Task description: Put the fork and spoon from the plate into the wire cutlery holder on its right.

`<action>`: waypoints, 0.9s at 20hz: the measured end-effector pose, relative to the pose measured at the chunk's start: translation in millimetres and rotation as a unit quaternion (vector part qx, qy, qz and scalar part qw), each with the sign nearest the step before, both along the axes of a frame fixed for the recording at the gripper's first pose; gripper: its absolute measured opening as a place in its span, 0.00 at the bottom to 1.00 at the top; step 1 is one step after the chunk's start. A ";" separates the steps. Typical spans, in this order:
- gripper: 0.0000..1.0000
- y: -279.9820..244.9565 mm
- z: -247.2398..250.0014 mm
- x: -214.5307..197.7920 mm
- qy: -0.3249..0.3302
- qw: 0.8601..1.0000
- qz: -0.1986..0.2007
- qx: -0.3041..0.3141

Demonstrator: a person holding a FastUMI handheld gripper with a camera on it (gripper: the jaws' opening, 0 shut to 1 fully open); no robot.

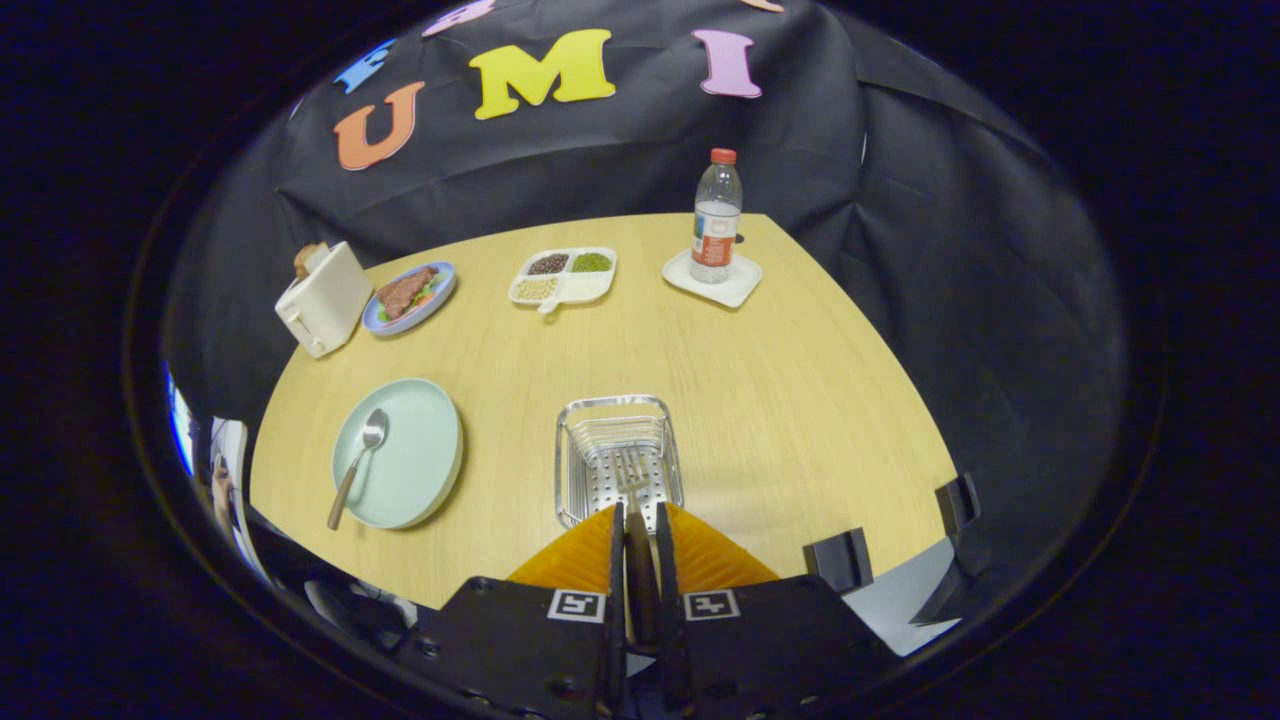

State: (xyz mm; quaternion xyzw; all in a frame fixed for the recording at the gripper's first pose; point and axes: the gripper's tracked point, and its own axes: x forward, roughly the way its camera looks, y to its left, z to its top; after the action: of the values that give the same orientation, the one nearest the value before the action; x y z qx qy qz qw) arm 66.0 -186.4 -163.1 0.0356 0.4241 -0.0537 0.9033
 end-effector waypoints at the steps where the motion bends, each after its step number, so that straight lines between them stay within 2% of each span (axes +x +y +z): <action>1: 0.17 0.3 1.5 0.0 -0.002 1.000 -0.001 0.001; 2: 0.21 1.4 3.0 -0.5 -0.006 1.000 -0.002 0.002; 3: 0.29 3.1 5.6 0.1 -0.011 1.000 -0.001 0.001; 6: 0.59 7.8 13.8 0.6 -0.024 1.000 -0.005 -0.014; 10: 0.79 30.7 24.5 2.3 -0.037 0.999 0.004 -0.021; 12: 0.83 46.9 28.6 3.9 -0.043 0.999 0.011 -0.021; 13: 0.89 55.3 29.8 4.9 -0.045 0.999 0.015 -0.023; 18: 0.96 112.2 26.6 11.7 -0.045 0.998 0.042 -0.026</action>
State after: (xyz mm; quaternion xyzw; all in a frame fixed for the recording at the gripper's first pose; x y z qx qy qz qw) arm 77.7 -74.2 -136.5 -0.0033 0.3830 -0.0253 0.9234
